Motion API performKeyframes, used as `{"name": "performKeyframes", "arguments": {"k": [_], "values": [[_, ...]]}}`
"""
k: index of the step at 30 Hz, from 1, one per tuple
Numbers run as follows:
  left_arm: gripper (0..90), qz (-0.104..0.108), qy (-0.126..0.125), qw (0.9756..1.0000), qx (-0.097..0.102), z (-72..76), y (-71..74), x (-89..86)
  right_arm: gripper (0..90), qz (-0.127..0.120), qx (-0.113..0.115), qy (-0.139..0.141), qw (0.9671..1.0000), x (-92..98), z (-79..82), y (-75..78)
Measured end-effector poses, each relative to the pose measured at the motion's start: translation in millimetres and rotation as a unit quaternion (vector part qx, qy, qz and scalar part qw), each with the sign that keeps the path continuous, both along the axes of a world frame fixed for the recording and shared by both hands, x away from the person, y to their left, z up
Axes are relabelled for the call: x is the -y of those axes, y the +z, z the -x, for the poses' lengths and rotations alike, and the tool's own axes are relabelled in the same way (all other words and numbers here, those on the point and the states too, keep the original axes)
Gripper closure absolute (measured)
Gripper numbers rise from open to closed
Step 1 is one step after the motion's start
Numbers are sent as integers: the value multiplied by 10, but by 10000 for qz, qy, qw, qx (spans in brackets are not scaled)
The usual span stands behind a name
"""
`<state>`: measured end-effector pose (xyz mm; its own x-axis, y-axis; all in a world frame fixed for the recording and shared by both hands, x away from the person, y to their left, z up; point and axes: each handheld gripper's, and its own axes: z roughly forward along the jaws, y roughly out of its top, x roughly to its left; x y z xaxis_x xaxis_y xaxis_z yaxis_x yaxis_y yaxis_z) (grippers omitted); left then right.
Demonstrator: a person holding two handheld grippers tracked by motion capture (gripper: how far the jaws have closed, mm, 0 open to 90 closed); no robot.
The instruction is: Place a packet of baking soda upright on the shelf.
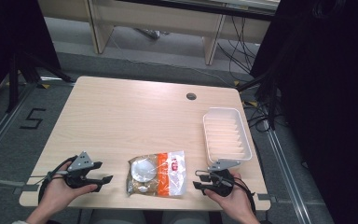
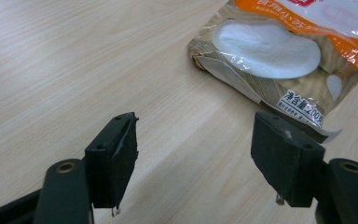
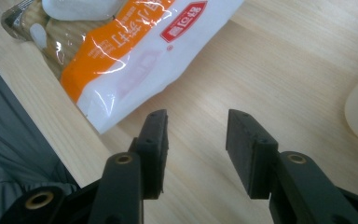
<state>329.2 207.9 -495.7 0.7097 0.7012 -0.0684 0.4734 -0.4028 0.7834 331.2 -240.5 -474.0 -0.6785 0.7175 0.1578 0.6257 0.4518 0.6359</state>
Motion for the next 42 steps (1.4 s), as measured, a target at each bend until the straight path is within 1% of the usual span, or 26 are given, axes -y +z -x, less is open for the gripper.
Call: {"name": "performKeyframes", "arguments": {"k": [3,4,5,6,7,8,9,10,13,14,16,17,18,21,23,25,26,27,28,35,36,37,38,39,40,42], "values": [[313,-3,-21,10000,-68,1,3,21,587,46,82,36,9999,-28,-16,5],[314,-33,-50,10000,-53,2,4,31,578,-19,95,59,9999,-45,-25,12],[318,-13,-44,10000,-49,7,1,48,561,-155,74,-37,9998,-79,-41,4],[318,52,-40,10000,-31,6,-5,69,561,-155,74,-37,9998,-79,-41,4],[320,-24,-83,10000,8,4,-4,70,553,-111,-92,-64,9999,-88,-43,28],[323,-60,-125,9999,-51,3,-1,73,531,-201,-116,-95,9997,-89,-88,32],[324,81,-12,10000,-37,12,-14,103,521,-311,-142,-152,9993,-94,-112,26],[324,-95,-177,9998,-36,-1,-5,82,512,-310,-263,-189,9990,-90,-137,36],[325,-31,-93,10000,-9,3,-12,90,508,-424,-291,-253,9984,-95,-184,35],[325,37,-69,10000,-27,5,-14,97,507,-475,-363,-304,9978,-100,-206,36],[326,37,-81,9999,-57,2,-16,97,495,-404,-526,-253,9975,-91,-252,72],[326,-84,-155,9998,-92,0,-6,81,492,-510,-528,-295,9969,-111,-278,59],[327,-1,-82,9999,-84,3,-14,97,488,-420,-671,-240,9966,-109,-304,77],[328,-29,-103,9999,-72,2,-14,102,476,-504,-740,-324,9955,-161,-361,66],[330,-54,-199,9997,-122,3,-4,102,458,-457,-898,-274,9945,-202,-416,61],[332,-52,-187,9998,-105,3,-6,106,446,-453,-976,-258,9939,-238,-453,45],[332,-21,-140,9998,-103,4,-11,117,446,-453,-976,-258,9939,-238,-453,45],[332,-86,-233,9996,-132,4,-3,107,445,-436,-964,-273,9940,-254,-467,39],[334,-35,-175,9998,-112,10,-8,120,435,-437,-1035,-237,9934,-283,-499,26],[340,-54,-238,9996,-108,7,-5,133,420,-455,-1271,-292,9904,-352,-571,1],[342,-24,-222,9997,-96,10,-8,138,419,-442,-1283,-285,9903,-363,-594,-13],[342,119,-140,9998,-94,16,-17,163,419,-442,-1283,-285,9903,-363,-594,-13],[344,45,-205,9998,-53,10,-13,156,419,-432,-1298,-318,9901,-369,-599,-19],[346,95,-187,9998,-58,15,-16,166,417,-446,-1331,-306,9896,-375,-607,-26],[349,21,-212,9998,-65,13,-11,161,415,-476,-1438,-413,9876,-396,-594,-22],[354,71,-211,9997,-115,10,-18,172,415,-447,-1408,-334,9885,-389,-625,-46]]}}
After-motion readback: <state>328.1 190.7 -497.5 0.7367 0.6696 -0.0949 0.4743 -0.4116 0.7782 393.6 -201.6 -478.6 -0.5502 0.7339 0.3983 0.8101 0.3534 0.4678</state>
